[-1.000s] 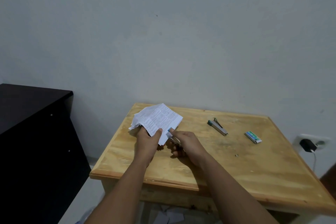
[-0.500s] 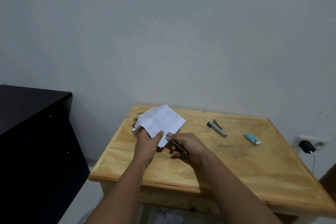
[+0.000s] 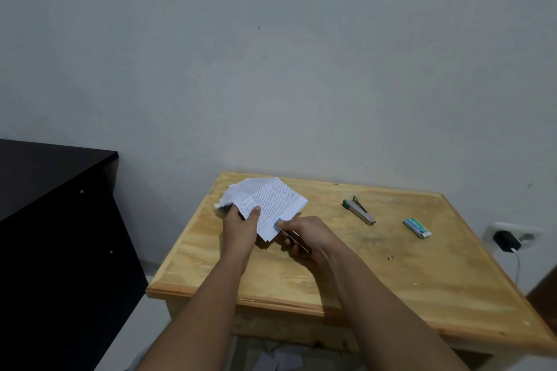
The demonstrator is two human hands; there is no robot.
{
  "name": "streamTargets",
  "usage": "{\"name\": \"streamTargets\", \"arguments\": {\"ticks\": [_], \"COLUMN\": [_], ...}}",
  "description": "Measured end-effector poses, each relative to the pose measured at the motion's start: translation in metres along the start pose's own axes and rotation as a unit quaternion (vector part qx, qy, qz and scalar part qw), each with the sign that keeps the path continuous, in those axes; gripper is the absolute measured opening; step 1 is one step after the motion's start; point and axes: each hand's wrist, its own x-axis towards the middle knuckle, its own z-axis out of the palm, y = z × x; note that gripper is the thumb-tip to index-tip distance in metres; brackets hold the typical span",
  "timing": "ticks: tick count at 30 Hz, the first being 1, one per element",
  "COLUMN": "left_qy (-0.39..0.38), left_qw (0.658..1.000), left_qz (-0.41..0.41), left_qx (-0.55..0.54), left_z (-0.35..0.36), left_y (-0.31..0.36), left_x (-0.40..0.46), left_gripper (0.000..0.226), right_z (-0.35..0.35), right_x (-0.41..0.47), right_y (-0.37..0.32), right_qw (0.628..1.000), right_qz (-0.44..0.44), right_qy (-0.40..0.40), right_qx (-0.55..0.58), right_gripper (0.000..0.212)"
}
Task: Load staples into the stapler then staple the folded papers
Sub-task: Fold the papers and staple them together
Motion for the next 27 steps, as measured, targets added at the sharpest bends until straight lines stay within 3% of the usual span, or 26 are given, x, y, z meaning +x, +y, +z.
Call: {"name": "streamTargets", "arguments": {"ticks": [4, 8, 10, 13, 14, 15, 19, 23, 27], "left_qy": [0.037, 0.051, 0.064, 0.080, 0.082, 0.079, 0.079, 0.086, 0.131], "left_qw": [0.999, 0.999, 0.997, 0.990, 0.986, 0.982, 0.958, 0.948, 0.917], "left_qz": [-0.025, 0.007, 0.040, 0.070, 0.079, 0.093, 0.138, 0.144, 0.135], "left_qx": [-0.024, 0.010, 0.028, 0.091, 0.121, 0.146, 0.239, 0.271, 0.351], "left_z": [-0.004, -0.008, -0.008, -0.012, -0.014, -0.015, -0.021, -0.022, -0.022], "left_y": [0.005, 0.008, 0.011, 0.012, 0.012, 0.012, 0.014, 0.006, 0.005], "left_x": [0.021, 0.028, 0.029, 0.029, 0.028, 0.026, 0.022, 0.023, 0.027], "left_gripper": [0.035, 0.027, 0.046, 0.099, 0.103, 0.098, 0.044, 0.041, 0.046], "right_z": [-0.001, -0.003, -0.005, -0.010, -0.012, -0.013, -0.017, -0.020, -0.026], "right_x": [-0.002, 0.005, 0.008, 0.011, 0.012, 0.012, 0.011, 0.014, 0.011], "right_y": [-0.004, -0.006, -0.007, -0.008, -0.008, -0.008, -0.011, -0.014, -0.024], "right_qw": [1.000, 1.000, 0.999, 0.998, 0.997, 0.996, 0.992, 0.986, 0.987], "right_qz": [0.010, 0.025, 0.033, 0.057, 0.067, 0.073, 0.090, 0.111, 0.126], "right_qy": [0.010, 0.000, -0.012, -0.033, -0.042, -0.051, -0.080, -0.118, -0.094], "right_qx": [-0.001, 0.004, 0.004, 0.014, 0.020, 0.025, 0.045, 0.043, -0.028], "right_gripper": [0.032, 0.028, 0.025, 0.023, 0.023, 0.022, 0.022, 0.031, 0.036]}}
